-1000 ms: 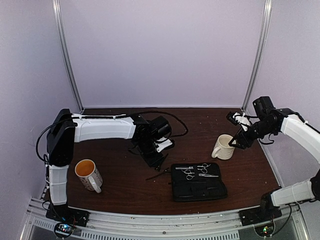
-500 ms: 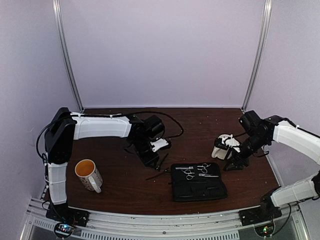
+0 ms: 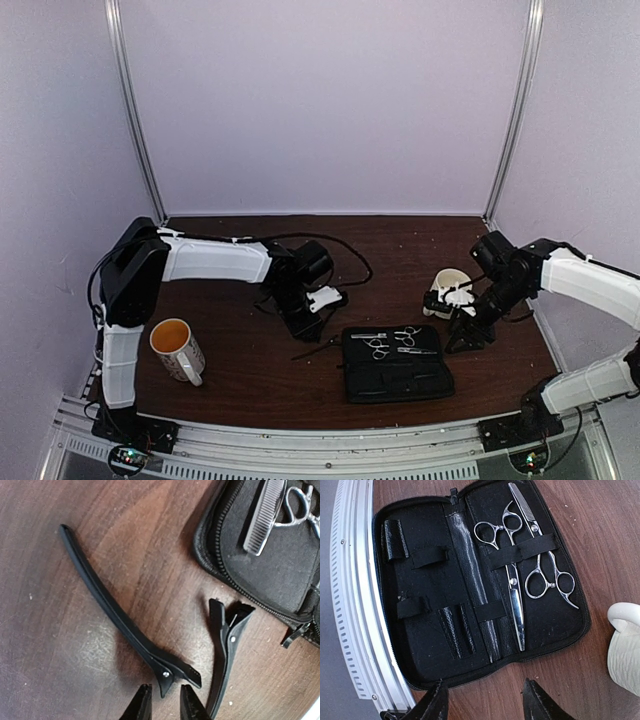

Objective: Sort the hair-cutting tools

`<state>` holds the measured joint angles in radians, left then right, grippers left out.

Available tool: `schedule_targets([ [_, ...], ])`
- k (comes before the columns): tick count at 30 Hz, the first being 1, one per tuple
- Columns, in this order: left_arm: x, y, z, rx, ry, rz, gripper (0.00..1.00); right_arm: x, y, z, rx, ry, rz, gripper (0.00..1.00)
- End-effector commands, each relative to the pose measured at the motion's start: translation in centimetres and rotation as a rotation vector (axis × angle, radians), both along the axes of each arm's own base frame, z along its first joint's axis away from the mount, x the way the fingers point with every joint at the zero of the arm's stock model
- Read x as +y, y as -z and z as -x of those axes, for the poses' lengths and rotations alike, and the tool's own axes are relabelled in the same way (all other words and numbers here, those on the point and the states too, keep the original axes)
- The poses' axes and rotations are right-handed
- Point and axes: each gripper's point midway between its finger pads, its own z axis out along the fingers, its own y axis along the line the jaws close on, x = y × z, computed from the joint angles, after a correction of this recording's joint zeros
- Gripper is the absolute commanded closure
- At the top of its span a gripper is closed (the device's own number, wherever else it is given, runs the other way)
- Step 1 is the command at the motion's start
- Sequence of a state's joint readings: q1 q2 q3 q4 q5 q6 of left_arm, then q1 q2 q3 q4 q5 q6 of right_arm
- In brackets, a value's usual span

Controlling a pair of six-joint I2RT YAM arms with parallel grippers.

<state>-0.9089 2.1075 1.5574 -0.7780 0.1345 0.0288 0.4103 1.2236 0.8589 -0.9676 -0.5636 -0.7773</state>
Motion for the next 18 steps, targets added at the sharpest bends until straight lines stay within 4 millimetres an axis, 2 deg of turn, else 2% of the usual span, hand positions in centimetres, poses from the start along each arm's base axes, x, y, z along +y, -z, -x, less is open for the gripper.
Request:
schedule_targets([
  [1, -0.1, 1.1, -0.2, -0.001, 0.016, 0.0, 0.79, -0.2, 0.3, 0.2, -0.007, 0.002, 0.012, 0.48],
  [6, -0.2, 1.5, -0.4, -0.003, 0.015, -0.009, 0.84, 0.1, 0.8, 1.5, -0.052, -0.068, 0.062, 0.48],
  [11, -0.1, 1.6, -0.6, -0.018, 0.02, -0.01, 0.93, 0.7, 1.1, 5.4, -0.076, -0.268, 0.099, 0.48],
  [13, -0.1, 1.6, -0.8, -0.03, 0.019, -0.012, 0.96, 0.6, 1.4, 6.3, -0.085, -0.327, 0.136, 0.47],
  [16, -0.1, 1.4, -1.1, -0.051, 0.024, -0.011, 1.0, 0.5, 2.5, 7.1, -0.112, -0.389, 0.194, 0.47],
  [18, 0.3, 1.0, -1.4, -0.071, 0.026, -0.027, 1.0, 0.6, 3.3, 6.7, -0.15, -0.4, 0.224, 0.47],
])
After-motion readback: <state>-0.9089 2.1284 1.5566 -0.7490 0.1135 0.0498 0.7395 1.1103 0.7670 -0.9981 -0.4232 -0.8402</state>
